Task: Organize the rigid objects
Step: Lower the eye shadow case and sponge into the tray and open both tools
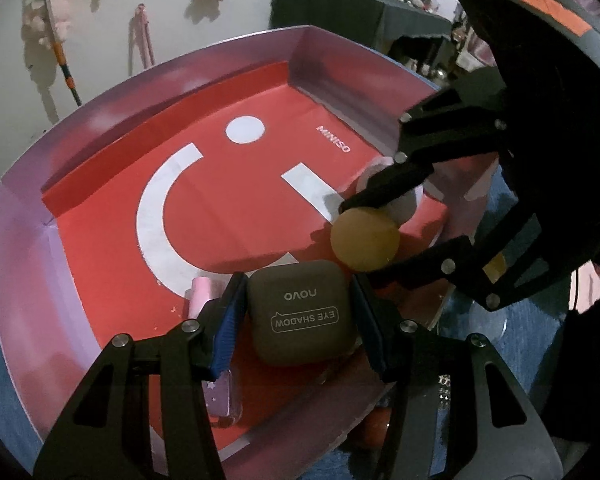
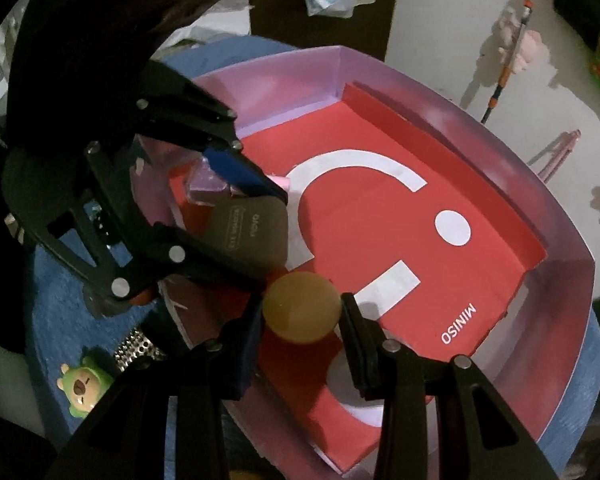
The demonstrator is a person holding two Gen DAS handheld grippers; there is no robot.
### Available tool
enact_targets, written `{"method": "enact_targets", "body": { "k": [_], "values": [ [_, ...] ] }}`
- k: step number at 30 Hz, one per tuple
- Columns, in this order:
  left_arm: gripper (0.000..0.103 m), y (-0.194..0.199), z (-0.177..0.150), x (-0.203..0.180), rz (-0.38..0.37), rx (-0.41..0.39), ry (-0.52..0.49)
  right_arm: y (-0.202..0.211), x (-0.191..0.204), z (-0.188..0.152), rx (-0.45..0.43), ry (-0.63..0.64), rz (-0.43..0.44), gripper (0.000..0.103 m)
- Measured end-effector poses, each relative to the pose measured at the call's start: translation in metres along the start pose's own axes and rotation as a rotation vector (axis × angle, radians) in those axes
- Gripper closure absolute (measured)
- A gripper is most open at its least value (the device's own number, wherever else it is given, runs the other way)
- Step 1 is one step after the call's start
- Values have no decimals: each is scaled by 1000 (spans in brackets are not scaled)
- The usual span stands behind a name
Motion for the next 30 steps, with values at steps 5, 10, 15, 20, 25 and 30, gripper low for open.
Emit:
{"method": "enact_targets", "body": {
  "k": [5, 10, 15, 20, 25, 30],
  "values": [
    [53, -4, 1, 4, -3, 20, 2, -5, -1, -1, 36, 50, 12, 63],
    [53, -8, 0, 6, 0, 41, -8, -9, -3, 1, 63, 68, 32, 63],
    [53, -10, 1, 4, -3, 50, -18, -15, 0, -1, 90, 94, 44, 63],
    [52, -10, 1, 4, -3, 51, -19, -17, -1, 1, 92, 88, 46, 62],
    [52, -13, 3, 4, 1, 52, -22, -16, 1, 0, 94, 92, 38, 61],
    [52, -13, 3, 3, 1, 52, -22, -18, 3, 1, 96, 91, 35, 57]
  ]
}}
Point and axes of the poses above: each gripper's, at about its wrist camera, not at the fingertips, and y roughly against the way its jaws point, x to its left, z to its top, the point moved 10 cm from there along -y, roughly the way its jaws point, and after that the axes turned 10 degrees about -z, right-handed, at the moved point
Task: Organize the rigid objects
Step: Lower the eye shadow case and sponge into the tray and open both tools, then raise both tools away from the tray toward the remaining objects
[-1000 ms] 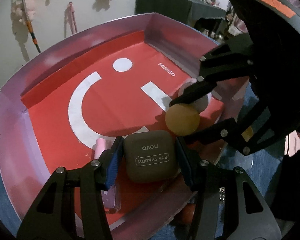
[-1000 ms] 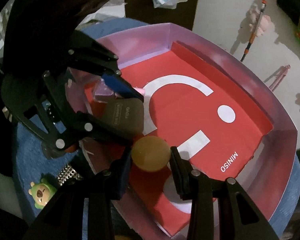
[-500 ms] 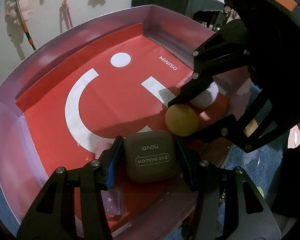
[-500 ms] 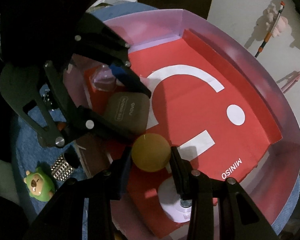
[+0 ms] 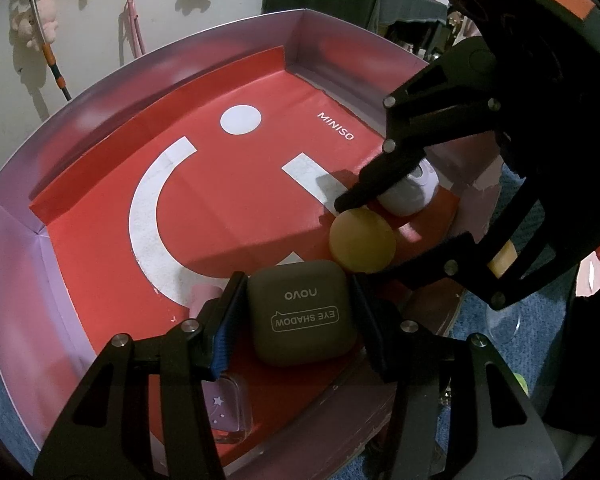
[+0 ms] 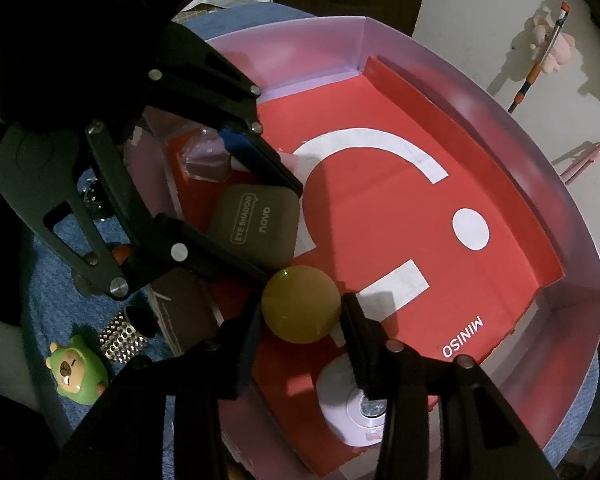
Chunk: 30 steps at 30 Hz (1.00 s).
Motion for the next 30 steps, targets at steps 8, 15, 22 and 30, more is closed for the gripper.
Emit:
{"method": "enact_targets", "body": {
  "k": [8, 15, 22, 30],
  "values": [
    [51, -2, 1, 2, 9, -1, -6, 0, 1, 0, 0, 4, -2, 49],
    [41, 7, 1, 1, 12, -33, 5, 1, -1, -1, -1, 2, -9, 46],
    [36, 30, 4, -6, 35, -86, 13, 12, -3, -2, -22, -21, -17, 37],
    [28, 77, 3, -28, 68, -218, 32, 53, -6, 2, -103, -86, -83, 23]
  ]
}}
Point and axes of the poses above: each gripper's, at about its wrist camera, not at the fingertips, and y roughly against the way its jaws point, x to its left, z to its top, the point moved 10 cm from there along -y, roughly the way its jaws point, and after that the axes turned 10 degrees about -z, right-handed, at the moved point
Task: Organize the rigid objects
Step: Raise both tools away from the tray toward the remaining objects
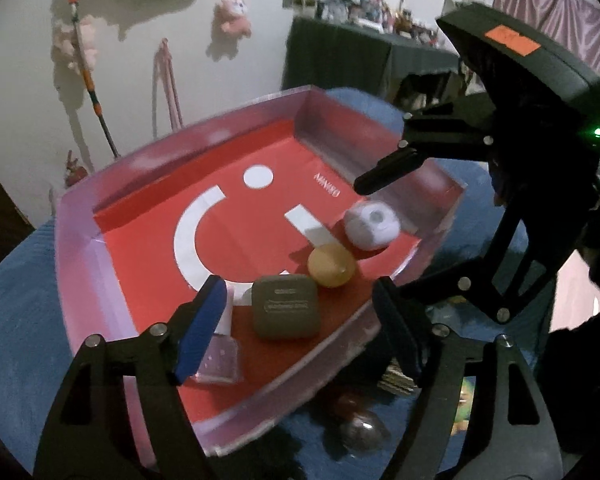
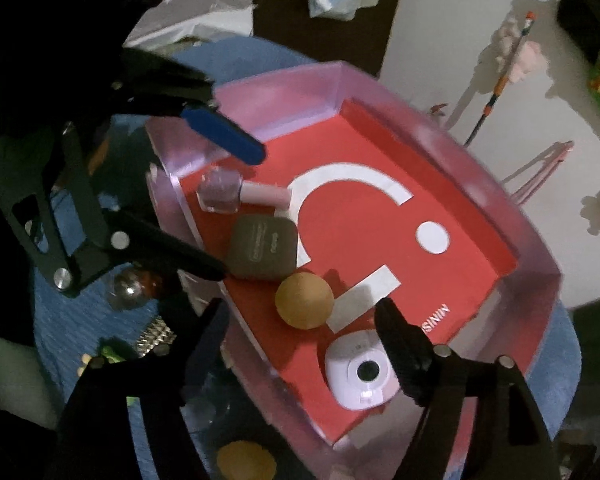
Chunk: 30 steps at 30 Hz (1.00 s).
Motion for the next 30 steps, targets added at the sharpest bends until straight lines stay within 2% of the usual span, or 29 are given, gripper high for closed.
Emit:
{"method": "enact_targets", "body": {
  "k": [3, 7, 9, 12, 16, 21, 26, 30],
  "values": [
    [20, 24, 0, -11, 27, -65, 7, 22, -1, 3, -49, -42, -33, 15],
    [18, 49, 1, -30, 41, -157, -1, 57, 2, 3, -123, -99, -66, 5],
    [11, 60, 0, -41, 48, -206, -9, 69, 5, 6, -156, -112, -101, 3],
    [8, 83, -3, -58, 86, -292, -22, 95, 13, 3, -214, -132, -153, 1],
    [7, 109, -10, -73, 136, -387, -22, 128, 24, -3, -281, -197, -228, 0],
    [4, 142, -28, -88, 260, -539, -4, 152, 35, -17, -325, -316, -284, 0],
    [3, 150, -54, -93, 326, -615, 58, 170, 50, -42, -394, -435, -401, 0],
    [2, 146, -76, -93, 359, -639, 110, 176, 67, -63, -447, -497, -478, 0]
  ]
}}
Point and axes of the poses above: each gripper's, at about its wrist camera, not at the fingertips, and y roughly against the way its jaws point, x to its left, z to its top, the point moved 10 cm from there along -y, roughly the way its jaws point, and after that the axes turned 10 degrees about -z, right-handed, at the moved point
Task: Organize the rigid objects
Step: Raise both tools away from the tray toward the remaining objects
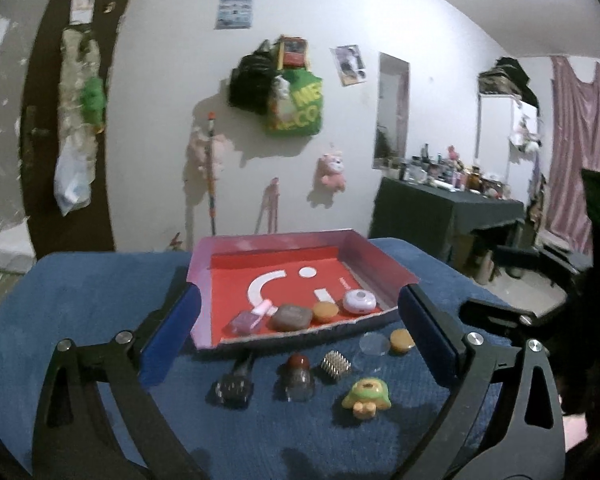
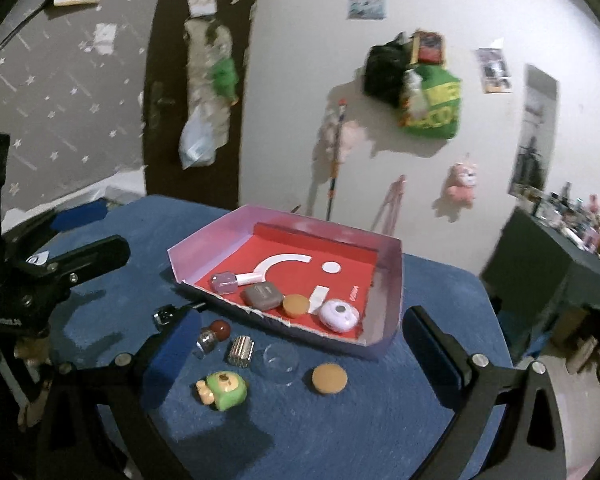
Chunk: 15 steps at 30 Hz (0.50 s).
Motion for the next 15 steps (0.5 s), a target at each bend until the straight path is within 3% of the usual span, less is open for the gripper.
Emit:
{"method": "enact_targets", "body": {
  "k": [8, 12, 15],
  "values": [
    [2, -2, -36, 5, 17, 60, 48, 13, 2, -42, 22, -102, -3, 0],
    [2, 6, -40, 1, 13, 54, 51, 19, -6, -47, 40, -119, -29, 0],
    [2, 14, -38, -5, 12, 39, 40, 39, -14, -39, -9, -117, -56, 0]
  ]
}}
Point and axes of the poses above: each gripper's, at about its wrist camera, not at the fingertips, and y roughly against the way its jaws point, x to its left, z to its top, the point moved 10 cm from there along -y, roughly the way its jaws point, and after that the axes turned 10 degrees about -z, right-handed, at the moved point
